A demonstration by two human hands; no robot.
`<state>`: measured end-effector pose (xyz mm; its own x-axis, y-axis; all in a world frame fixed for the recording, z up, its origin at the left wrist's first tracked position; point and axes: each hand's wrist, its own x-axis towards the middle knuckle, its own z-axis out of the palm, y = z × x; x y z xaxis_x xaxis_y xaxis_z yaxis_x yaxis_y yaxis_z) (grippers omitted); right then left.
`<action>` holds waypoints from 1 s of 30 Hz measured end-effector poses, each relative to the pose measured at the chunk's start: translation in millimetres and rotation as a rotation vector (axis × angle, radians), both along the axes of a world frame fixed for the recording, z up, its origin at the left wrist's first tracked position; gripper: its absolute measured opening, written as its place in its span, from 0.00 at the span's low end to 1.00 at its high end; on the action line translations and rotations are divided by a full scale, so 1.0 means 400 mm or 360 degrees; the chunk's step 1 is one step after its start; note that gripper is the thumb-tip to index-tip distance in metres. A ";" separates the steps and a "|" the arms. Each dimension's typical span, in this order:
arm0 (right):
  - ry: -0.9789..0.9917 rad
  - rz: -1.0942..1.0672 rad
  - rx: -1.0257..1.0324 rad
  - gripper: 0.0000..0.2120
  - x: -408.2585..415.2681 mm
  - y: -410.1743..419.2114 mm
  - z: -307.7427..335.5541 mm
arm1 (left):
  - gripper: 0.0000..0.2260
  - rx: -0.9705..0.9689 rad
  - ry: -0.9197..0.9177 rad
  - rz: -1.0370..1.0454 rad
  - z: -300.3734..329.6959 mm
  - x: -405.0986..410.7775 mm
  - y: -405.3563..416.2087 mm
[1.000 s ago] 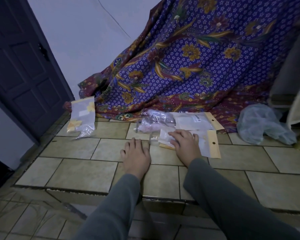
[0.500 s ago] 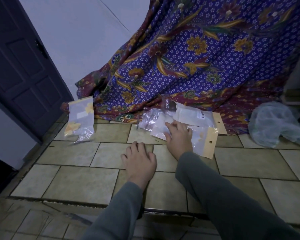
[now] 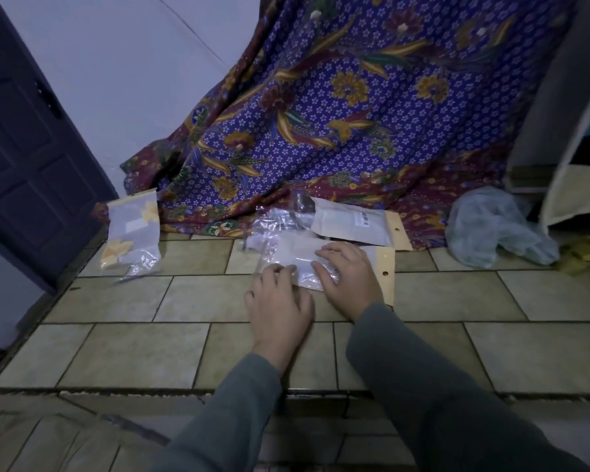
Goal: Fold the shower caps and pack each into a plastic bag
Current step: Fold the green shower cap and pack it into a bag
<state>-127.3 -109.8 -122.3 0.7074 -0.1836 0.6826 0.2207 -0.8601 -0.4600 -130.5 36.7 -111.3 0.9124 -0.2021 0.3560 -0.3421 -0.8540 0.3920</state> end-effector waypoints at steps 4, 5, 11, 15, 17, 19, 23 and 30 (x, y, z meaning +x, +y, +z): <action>-0.0059 -0.0251 0.0110 0.12 -0.086 -0.124 0.018 | 0.15 -0.0066 -0.0080 -0.0471 -0.001 -0.082 -0.128; -0.0042 -0.0337 0.0108 0.11 -0.107 -0.165 0.015 | 0.16 -0.0071 -0.0114 -0.0613 -0.008 -0.101 -0.162; 0.0514 -0.0971 0.0044 0.17 -0.198 -0.339 0.023 | 0.19 0.0106 -0.0106 -0.1081 -0.043 -0.147 -0.318; 0.0807 -0.1109 0.0239 0.19 -0.197 -0.378 0.023 | 0.24 0.0252 0.0014 -0.1048 -0.066 -0.128 -0.340; 0.0835 -0.1104 0.0251 0.20 -0.190 -0.387 0.026 | 0.24 0.0250 -0.0005 -0.1019 -0.073 -0.125 -0.342; 0.0884 -0.1088 0.0284 0.22 -0.184 -0.390 0.027 | 0.24 0.0233 -0.0025 -0.1017 -0.079 -0.123 -0.343; 0.0595 -0.0961 0.0283 0.18 -0.207 -0.363 0.022 | 0.23 0.0180 -0.0037 -0.1012 -0.085 -0.121 -0.343; 0.0374 -0.0571 0.0373 0.22 -0.308 -0.260 0.027 | 0.24 -0.0290 0.0164 -0.0968 -0.061 -0.124 -0.337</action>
<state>-250.4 -213.9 -111.6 0.7013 -0.5738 0.4230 -0.2040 -0.7302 -0.6521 -180.1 -98.0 -135.7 0.6850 -0.6388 0.3503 -0.6973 -0.4357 0.5691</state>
